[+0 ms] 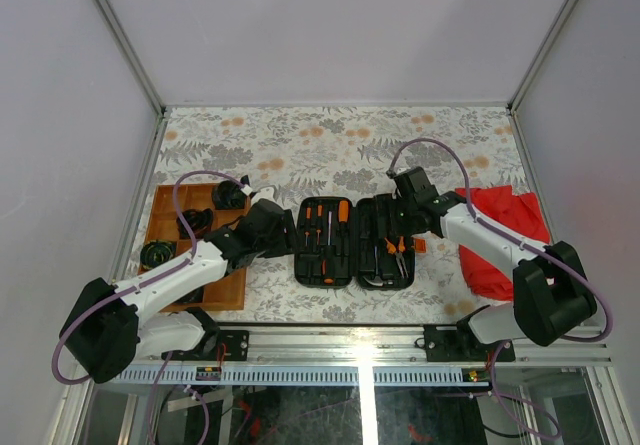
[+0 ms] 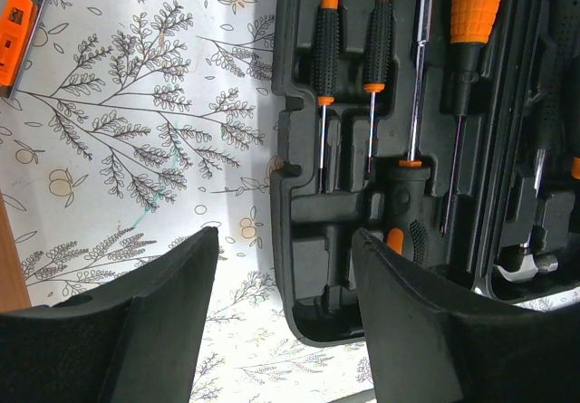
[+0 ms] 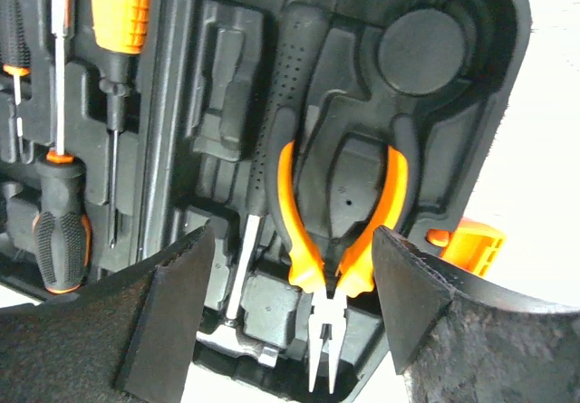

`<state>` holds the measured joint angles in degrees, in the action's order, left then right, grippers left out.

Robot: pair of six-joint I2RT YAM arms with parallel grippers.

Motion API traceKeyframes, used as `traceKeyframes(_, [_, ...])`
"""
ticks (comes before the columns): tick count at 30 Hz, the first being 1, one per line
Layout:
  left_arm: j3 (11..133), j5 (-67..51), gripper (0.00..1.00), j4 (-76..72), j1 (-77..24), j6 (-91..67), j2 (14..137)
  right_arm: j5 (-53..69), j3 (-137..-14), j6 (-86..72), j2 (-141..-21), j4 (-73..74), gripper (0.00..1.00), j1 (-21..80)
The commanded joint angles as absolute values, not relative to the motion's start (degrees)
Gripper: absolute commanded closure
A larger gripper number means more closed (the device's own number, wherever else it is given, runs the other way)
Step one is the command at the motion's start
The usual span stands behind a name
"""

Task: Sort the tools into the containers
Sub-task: Place the pliers in the storage box.

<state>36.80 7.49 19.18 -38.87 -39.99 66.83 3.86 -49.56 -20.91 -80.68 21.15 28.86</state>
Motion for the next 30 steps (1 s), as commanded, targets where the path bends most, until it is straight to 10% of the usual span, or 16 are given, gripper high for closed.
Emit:
traceKeyframes(1, [36.0,6.9,0.4,16.6,-38.3,-39.1,65.9,-1.0,-52.3,-20.0,-80.1,22.5,0.25,29.3])
traceKeyframes(30, [36.3,6.2,0.4,16.8,-37.8,-39.2,66.1,-3.8,-52.7,-28.1,-87.1,20.7,0.74,29.8])
